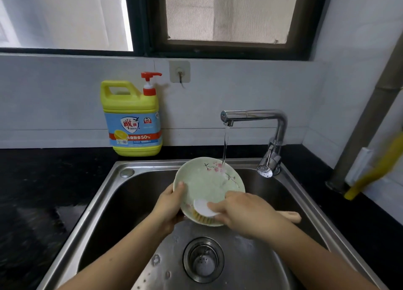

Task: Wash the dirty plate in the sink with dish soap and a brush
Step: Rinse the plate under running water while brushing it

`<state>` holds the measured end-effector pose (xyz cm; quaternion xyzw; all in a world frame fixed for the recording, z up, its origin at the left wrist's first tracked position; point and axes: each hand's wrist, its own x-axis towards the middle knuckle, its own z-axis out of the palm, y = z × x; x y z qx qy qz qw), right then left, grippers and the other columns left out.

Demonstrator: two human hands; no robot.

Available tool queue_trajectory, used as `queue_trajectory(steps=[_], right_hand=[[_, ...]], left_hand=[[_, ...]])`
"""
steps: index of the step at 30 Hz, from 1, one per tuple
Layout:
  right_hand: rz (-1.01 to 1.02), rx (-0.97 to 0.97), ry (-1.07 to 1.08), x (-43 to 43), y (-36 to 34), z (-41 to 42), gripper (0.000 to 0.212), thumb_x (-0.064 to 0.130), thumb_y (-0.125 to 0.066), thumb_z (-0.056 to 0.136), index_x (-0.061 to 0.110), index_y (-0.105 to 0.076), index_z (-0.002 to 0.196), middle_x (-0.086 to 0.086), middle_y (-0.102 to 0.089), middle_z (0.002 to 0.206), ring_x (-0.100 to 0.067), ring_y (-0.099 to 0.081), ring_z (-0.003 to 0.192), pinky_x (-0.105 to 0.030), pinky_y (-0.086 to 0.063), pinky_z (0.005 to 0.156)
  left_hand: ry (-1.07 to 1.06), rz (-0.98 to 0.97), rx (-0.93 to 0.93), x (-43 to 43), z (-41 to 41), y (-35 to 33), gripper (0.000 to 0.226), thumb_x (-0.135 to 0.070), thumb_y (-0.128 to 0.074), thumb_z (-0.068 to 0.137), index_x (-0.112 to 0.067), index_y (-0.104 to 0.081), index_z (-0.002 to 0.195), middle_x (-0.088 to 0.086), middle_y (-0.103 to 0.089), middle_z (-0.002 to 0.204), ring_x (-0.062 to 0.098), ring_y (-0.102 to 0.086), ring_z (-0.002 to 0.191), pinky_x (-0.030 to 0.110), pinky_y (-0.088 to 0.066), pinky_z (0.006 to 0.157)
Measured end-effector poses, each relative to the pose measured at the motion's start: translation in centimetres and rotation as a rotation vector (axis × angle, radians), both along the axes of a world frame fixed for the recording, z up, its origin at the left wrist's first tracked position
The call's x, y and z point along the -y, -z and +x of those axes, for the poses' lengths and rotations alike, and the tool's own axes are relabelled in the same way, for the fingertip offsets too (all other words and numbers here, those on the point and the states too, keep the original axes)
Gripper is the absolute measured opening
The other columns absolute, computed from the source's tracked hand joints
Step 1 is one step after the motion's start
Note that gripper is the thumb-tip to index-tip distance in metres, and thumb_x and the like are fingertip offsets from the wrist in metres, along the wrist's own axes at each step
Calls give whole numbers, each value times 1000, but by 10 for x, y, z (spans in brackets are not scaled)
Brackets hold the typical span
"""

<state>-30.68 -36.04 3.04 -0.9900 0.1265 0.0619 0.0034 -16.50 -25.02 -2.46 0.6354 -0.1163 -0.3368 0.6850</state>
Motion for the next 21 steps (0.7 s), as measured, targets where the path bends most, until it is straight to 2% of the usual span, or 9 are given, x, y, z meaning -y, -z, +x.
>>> queue_trajectory(steps=[2,4,7,8,10,13,16,18,21], right_hand=[[-12,-55,41,1,-1,-1,33,40,-43,98,35,-53,129,-9,-55,122,-32,-55,111,-36,-42,81],[-123,-60,136,13,0,-3,29,35,-45,97,30,-59,122,-8,-59,117,-31,-58,107,-34,-42,77],[-184,110,317,33,2,-8,28,29,-42,96,28,-60,118,-5,-63,109,-28,-62,100,-33,-43,71],[-124,194,368,39,2,-11,29,33,-39,98,31,-59,119,-4,-64,107,-27,-62,98,-33,-43,70],[107,370,446,47,1,-17,35,46,-34,99,33,-60,118,-1,-67,102,-23,-63,91,-31,-45,69],[440,489,508,52,5,-20,30,47,-49,93,25,-61,109,1,-67,97,-14,-60,83,-27,-44,65],[719,502,581,51,17,-16,25,44,-56,90,20,-59,95,0,-66,75,-1,-57,53,-19,-38,47],[897,526,620,49,23,-13,22,36,-56,92,15,-60,93,-4,-65,69,1,-48,36,-16,-32,37],[1046,519,669,46,27,-12,19,25,-55,94,8,-63,93,-4,-60,64,-8,-44,39,-18,-30,36]], left_hand=[[5,8,22,-1,-1,1,20,-31,-44,99,-24,-55,113,14,-65,105,33,-64,92,46,-57,75],[7,17,31,-3,0,2,16,-30,-44,99,-26,-55,109,12,-65,103,33,-64,93,49,-57,78],[8,47,12,-4,7,2,16,-28,-43,99,-26,-56,109,13,-65,103,35,-63,95,56,-53,86],[7,58,-4,-4,9,2,17,-28,-43,99,-24,-56,110,13,-65,102,34,-63,92,55,-54,85],[7,61,-58,-5,13,2,19,-25,-42,100,-21,-55,113,13,-65,97,30,-63,83,45,-58,73],[-6,69,-157,-7,15,0,18,-19,-43,99,-17,-54,112,11,-63,91,25,-62,75,32,-58,51],[-24,78,-245,-9,17,0,20,-18,-46,98,-9,-54,114,14,-65,90,26,-64,76,34,-58,46],[-15,95,-273,-9,17,-4,24,-19,-47,98,-5,-53,116,16,-66,91,28,-65,77,35,-58,44],[1,125,-271,-4,13,-16,20,-17,-45,98,-4,-51,112,15,-64,87,27,-64,75,38,-57,43]])
